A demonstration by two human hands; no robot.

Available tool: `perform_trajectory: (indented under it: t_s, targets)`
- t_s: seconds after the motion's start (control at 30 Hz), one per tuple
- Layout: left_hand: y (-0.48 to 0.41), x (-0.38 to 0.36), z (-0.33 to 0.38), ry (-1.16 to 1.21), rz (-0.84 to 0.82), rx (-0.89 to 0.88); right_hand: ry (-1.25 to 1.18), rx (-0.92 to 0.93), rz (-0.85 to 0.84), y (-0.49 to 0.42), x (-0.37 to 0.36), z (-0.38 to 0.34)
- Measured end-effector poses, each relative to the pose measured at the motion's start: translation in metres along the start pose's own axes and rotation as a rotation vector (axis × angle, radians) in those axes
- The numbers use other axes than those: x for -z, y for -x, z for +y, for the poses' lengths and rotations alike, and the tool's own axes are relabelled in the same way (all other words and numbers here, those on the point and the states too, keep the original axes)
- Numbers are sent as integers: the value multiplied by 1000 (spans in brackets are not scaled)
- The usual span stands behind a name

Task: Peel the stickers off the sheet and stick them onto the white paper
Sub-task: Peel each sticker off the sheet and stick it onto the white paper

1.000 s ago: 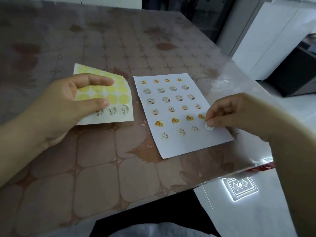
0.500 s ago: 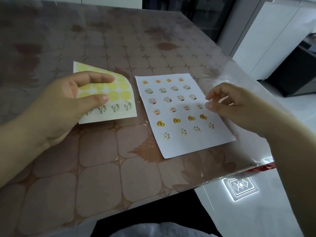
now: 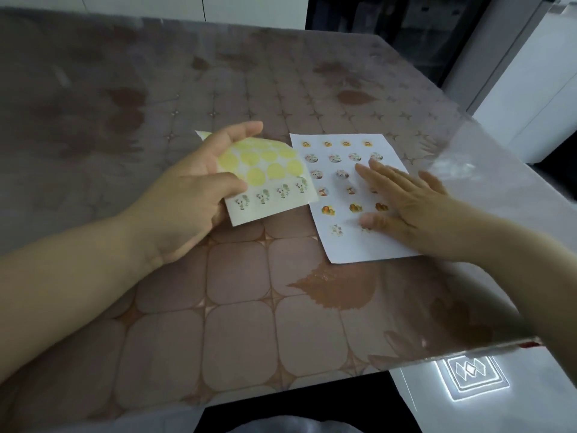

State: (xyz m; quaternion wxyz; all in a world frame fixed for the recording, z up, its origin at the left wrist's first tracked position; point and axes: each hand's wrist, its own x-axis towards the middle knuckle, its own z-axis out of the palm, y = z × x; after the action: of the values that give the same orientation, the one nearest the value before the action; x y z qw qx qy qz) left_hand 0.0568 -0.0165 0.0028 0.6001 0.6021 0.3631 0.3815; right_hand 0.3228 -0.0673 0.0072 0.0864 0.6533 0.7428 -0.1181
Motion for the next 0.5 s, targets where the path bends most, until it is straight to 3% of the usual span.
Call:
perform_trajectory:
  t_s: [0.13, 0.23, 0.33, 0.5]
  targets:
    - [2, 3, 0, -17, -41, 5, 1, 84, 289, -14, 10, -18]
    - [0, -1, 0, 30, -20, -10, -198, 287, 559, -18, 20, -50]
    - [-4, 0, -3, 117, 27, -2, -333, 390, 673, -26, 22, -85]
    - [-4, 1, -1, 175, 49, 19, -407, 357, 838, -49, 1, -118]
